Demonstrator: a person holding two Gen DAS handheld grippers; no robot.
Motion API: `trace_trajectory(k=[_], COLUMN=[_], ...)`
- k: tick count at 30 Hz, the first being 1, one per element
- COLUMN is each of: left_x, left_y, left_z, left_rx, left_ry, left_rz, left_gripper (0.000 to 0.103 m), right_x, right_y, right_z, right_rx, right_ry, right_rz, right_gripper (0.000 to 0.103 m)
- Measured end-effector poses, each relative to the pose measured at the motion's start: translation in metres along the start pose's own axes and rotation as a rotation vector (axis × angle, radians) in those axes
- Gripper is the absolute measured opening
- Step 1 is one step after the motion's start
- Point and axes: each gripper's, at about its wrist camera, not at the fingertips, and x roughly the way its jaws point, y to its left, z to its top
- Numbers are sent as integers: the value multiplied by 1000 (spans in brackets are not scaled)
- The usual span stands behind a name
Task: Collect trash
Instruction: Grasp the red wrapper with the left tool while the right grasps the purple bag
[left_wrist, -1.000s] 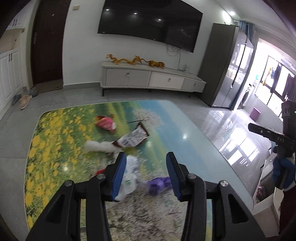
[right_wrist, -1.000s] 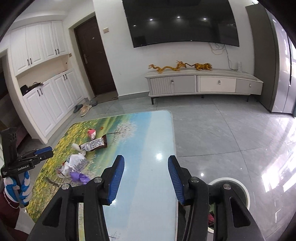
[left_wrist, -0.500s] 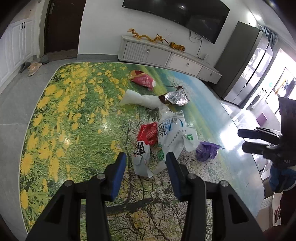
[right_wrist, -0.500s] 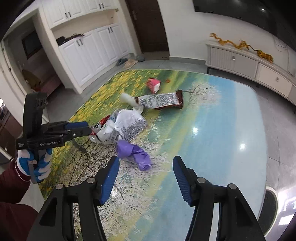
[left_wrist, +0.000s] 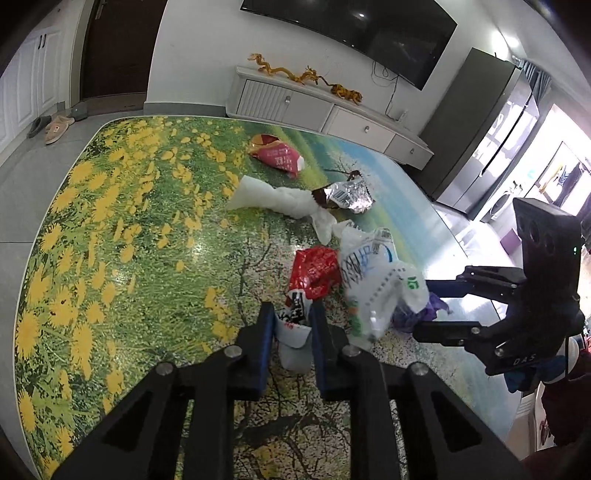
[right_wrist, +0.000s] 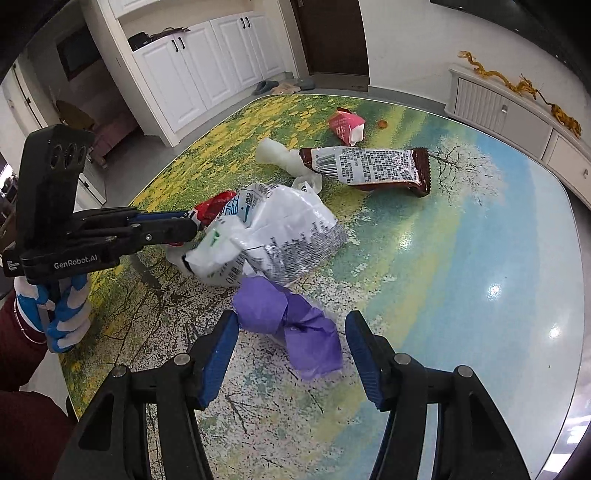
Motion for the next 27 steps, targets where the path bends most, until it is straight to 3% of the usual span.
trace_trajectory(k=[11,27], left_x=[-43,-91], left_y=[-3,-37], left_z=[0,4], left_rx=[-16,32], left_ry=[-99,-196], left_rz=[61,99], left_gripper=[18,18], right_x=[-13,-98], right_y=[5,-22], right_z=[-18,-58], right_rx=[-9,135], right_ry=[-30,-209], right_rz=[-13,-77], right_gripper=[47,47])
